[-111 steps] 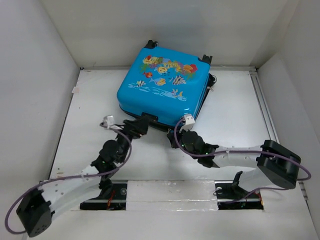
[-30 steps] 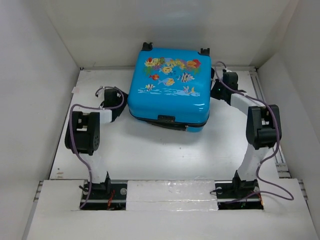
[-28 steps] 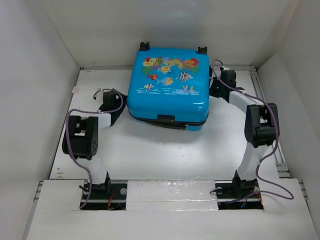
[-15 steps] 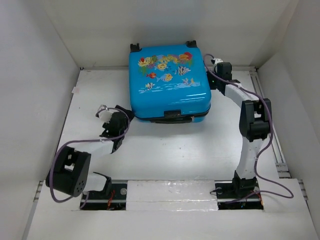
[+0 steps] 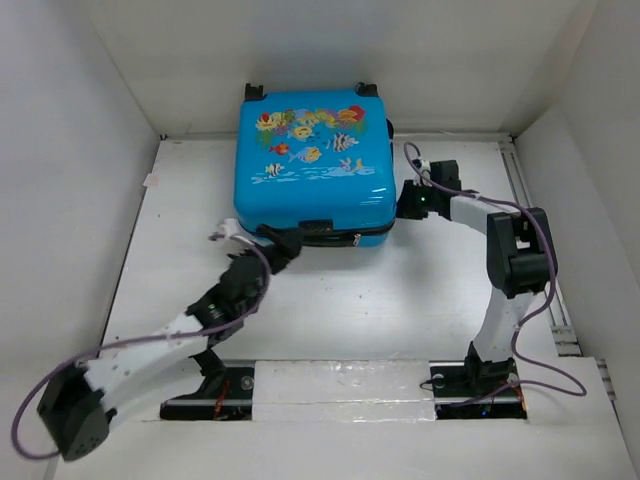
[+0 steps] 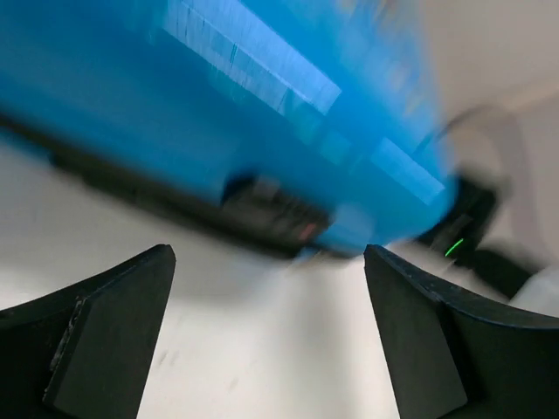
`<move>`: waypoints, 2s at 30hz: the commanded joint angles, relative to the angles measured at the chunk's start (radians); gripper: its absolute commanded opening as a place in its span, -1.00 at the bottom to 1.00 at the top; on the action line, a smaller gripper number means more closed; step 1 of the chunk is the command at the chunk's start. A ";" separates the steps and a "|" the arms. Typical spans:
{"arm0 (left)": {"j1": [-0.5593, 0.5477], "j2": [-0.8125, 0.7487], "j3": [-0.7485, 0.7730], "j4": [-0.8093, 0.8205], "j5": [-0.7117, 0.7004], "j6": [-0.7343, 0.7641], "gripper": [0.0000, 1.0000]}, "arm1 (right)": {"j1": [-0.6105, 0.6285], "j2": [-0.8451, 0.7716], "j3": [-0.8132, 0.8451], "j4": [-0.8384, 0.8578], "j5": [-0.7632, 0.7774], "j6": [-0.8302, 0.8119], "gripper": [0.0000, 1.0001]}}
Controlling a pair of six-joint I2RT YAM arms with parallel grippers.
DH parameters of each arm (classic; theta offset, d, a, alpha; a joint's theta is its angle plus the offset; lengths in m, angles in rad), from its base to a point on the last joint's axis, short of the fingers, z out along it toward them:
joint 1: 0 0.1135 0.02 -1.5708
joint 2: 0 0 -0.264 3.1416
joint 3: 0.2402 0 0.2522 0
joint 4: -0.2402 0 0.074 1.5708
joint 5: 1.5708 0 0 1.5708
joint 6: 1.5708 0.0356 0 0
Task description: Pack the luggage
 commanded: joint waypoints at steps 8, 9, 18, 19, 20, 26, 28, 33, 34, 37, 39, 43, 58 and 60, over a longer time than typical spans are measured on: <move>0.708 0.186 0.396 0.111 0.291 0.109 0.89 | -0.056 -0.119 -0.003 0.173 0.005 0.223 -0.27; 0.754 0.277 0.462 0.101 0.429 0.085 0.89 | -0.067 -0.119 0.012 0.173 0.023 0.238 -0.23; 0.949 1.185 1.505 -0.307 0.855 0.172 0.87 | -0.067 0.088 0.279 0.151 0.068 0.327 0.11; 0.975 1.298 1.572 -0.336 0.897 0.160 0.85 | -0.055 0.105 0.296 0.151 0.068 0.327 0.11; 0.975 1.348 1.624 -0.337 0.924 0.150 0.85 | -0.039 0.122 0.310 0.151 0.097 0.327 0.11; 0.978 1.569 1.725 -0.118 1.083 -0.039 0.85 | 0.011 0.265 0.449 0.141 0.137 0.360 0.13; 0.966 1.601 1.725 -0.022 1.104 -0.086 0.85 | 0.031 0.294 0.504 0.140 0.151 0.360 0.13; 0.857 1.513 1.394 0.261 1.121 -0.199 0.85 | 0.086 0.393 0.600 0.140 0.045 0.338 0.13; 0.840 1.482 1.322 0.366 1.109 -0.224 0.85 | 0.096 0.394 0.600 0.140 0.015 0.338 0.13; 0.770 1.349 1.023 0.524 1.045 -0.282 0.85 | 0.123 0.375 0.557 0.140 -0.029 0.304 0.13; 0.718 1.255 0.825 0.689 1.008 -0.336 0.85 | 0.134 0.325 0.457 0.180 -0.047 0.286 0.13; 0.615 1.111 0.593 0.786 0.928 -0.336 0.85 | 0.145 0.251 0.321 0.199 -0.090 0.245 0.13; 0.256 0.683 0.122 0.809 0.635 -0.288 0.85 | 0.163 -0.071 -0.098 0.231 -0.061 0.183 0.13; 0.218 0.613 0.055 0.799 0.604 -0.288 0.85 | 0.191 -0.106 -0.150 0.231 -0.049 0.183 0.13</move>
